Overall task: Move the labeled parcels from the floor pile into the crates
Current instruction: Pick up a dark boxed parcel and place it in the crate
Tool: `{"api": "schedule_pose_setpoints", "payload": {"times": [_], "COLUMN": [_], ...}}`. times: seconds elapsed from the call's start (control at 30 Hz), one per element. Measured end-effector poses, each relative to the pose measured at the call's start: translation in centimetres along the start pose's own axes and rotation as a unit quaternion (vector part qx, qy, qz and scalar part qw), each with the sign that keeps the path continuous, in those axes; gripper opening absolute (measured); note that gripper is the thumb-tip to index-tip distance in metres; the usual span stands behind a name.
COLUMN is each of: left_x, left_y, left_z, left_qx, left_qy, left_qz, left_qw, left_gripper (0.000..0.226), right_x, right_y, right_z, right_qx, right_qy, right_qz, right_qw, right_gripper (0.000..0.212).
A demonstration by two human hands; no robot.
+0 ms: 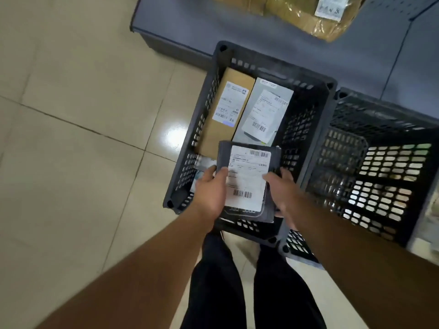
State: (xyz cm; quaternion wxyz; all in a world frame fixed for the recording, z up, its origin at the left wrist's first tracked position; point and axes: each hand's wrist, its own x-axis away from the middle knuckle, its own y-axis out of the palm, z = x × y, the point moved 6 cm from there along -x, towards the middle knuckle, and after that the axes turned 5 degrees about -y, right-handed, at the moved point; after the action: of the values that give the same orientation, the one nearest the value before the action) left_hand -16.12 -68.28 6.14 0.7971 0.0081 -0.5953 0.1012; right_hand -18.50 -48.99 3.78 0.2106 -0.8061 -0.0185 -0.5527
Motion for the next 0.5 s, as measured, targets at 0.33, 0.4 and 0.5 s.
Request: {"api": "schedule_pose_setpoints", "payload": {"times": [0.33,0.4,0.5], "left_x": [-4.6,-5.2,-6.2], "left_y": [-1.0,-1.4,-2.0], "left_z": [4.3,4.6,4.7], "left_qx": [-0.291,-0.37,-0.417], "left_qy": [0.079,0.089,0.093], "left_qz": [-0.068,-0.063,-0.072], "left_qw": [0.951,0.922,0.901], "left_gripper": [0.048,0.068,0.083], "right_x": [-0.5,-0.7,-0.9], "right_y": [3.4,3.5,3.3], "right_z": [4.6,5.0,5.4], "right_qx": [-0.316,-0.316,-0.313], "right_qy": [0.104,0.104,0.104], "right_qz": [0.001,-0.007,-0.012], "right_qw": [0.943,0.943,0.944], "right_gripper": [0.03,0.039,0.049]}}
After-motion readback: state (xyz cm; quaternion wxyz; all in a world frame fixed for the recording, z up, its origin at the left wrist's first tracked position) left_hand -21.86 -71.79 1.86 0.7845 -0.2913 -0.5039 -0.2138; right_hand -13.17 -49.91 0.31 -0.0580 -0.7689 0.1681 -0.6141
